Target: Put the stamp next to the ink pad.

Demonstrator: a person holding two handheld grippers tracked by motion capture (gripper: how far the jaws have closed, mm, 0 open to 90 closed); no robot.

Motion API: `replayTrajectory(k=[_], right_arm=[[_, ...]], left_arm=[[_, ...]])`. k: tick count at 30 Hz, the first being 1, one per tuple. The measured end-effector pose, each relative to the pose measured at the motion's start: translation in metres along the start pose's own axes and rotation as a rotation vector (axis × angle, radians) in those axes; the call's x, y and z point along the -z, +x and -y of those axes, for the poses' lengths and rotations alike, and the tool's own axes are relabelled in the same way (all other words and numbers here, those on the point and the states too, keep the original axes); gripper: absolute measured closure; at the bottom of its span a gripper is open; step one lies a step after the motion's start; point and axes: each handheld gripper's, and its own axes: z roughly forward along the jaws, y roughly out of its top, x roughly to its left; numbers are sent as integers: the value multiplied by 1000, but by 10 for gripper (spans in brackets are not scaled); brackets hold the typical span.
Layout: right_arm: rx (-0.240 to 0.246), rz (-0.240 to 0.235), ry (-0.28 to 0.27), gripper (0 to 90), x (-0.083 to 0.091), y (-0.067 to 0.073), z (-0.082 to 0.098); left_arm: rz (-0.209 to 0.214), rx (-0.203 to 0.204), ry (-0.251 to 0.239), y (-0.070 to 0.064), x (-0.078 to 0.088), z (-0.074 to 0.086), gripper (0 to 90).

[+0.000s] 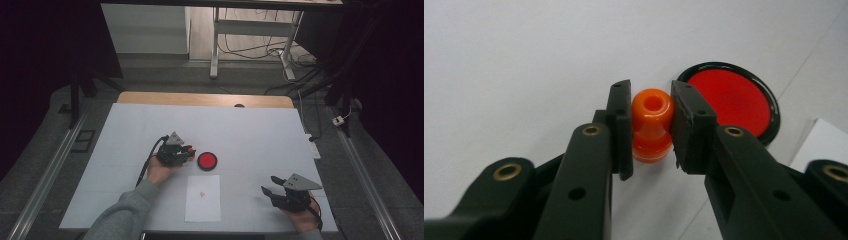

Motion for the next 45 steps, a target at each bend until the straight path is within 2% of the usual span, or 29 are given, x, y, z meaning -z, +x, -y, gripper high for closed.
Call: replayTrajectory(k=[3,6,11,14,17,21,26,28,31,38,43,45], right_arm=[[1,2,2,451,0,1,0],[4,3,4,451,0,1,0],[5,2,7,450,-1,1,0],[5,4,6,451,0,1,0],[4,3,5,450,0,2,0],[8,3,2,450,1,2,-1],[10,6,2,449,1,1,-1],[8,4,2,449,1,1,-1],[9,10,3,448,1,1,-1],[3,6,-4,447,1,0,-1],[2,5,-6,447,0,-1,-2],[4,7,-5,447,-1,-1,-3]], left_arm=[[-24,3,4,1,0,1,716],[-24,14,-2,3,1,2,716],[-13,7,14,2,-1,3,693],[-11,7,17,2,-1,3,616],[-5,24,-2,1,3,2,518],[9,30,-30,0,9,-1,433],[16,57,-50,3,17,0,339],[24,67,-60,4,22,0,327],[38,63,-77,3,34,2,328],[49,28,-96,-6,70,8,333],[57,-8,-80,-14,88,16,332],[55,-9,-77,-16,94,21,332]])
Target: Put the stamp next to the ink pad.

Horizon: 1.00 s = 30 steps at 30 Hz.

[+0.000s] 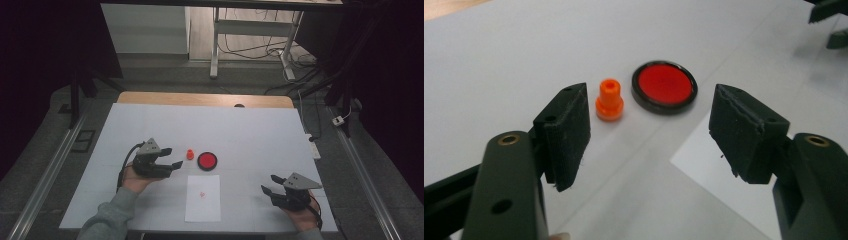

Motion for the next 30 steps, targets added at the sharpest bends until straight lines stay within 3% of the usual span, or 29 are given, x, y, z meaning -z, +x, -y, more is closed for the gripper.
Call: replayTrajectory(k=[9,17,22,30], right_arm=[[-1,-3,8,446,-1,-2,0],[0,5,7,446,-1,-4,1],[5,10,16,446,-2,-6,2],[21,27,20,446,-1,-5,3]], left_arm=[[-14,20,-7,-11,35,36,332],[-47,56,-7,-8,59,63,336],[-38,66,12,-9,61,72,336],[-40,72,19,-12,60,72,336]])
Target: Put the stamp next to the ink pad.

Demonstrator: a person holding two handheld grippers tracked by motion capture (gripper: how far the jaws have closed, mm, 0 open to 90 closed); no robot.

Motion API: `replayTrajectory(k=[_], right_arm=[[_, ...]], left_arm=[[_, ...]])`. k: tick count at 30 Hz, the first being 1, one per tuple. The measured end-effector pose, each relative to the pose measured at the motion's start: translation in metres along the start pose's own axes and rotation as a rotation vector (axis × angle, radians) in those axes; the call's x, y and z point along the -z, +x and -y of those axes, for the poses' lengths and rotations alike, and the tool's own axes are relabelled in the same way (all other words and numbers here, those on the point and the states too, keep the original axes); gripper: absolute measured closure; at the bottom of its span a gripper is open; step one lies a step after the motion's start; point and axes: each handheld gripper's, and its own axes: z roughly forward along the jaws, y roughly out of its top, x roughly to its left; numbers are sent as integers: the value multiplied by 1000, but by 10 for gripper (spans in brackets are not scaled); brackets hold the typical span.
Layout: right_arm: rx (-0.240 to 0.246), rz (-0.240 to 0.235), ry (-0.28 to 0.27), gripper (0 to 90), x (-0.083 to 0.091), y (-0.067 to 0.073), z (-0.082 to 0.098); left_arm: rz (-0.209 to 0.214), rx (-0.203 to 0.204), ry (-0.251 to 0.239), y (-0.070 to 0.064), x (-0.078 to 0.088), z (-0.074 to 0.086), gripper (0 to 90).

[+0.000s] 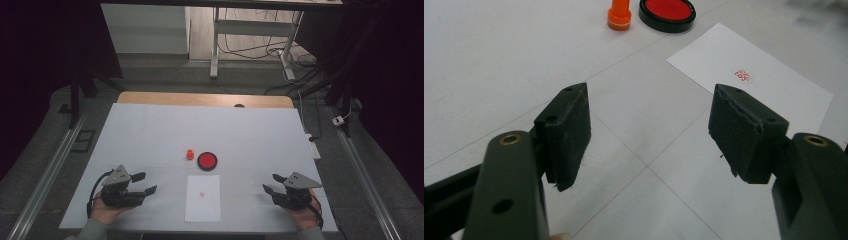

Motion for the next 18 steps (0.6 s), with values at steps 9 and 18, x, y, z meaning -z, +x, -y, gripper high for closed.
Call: replayTrajectory(k=[9,18], right_arm=[[9,-3,-3,446,-1,0,0],[13,2,-6,439,-1,1,0]], left_arm=[[-2,3,2,0,0,0,336],[1,1,10,0,-1,1,334]])
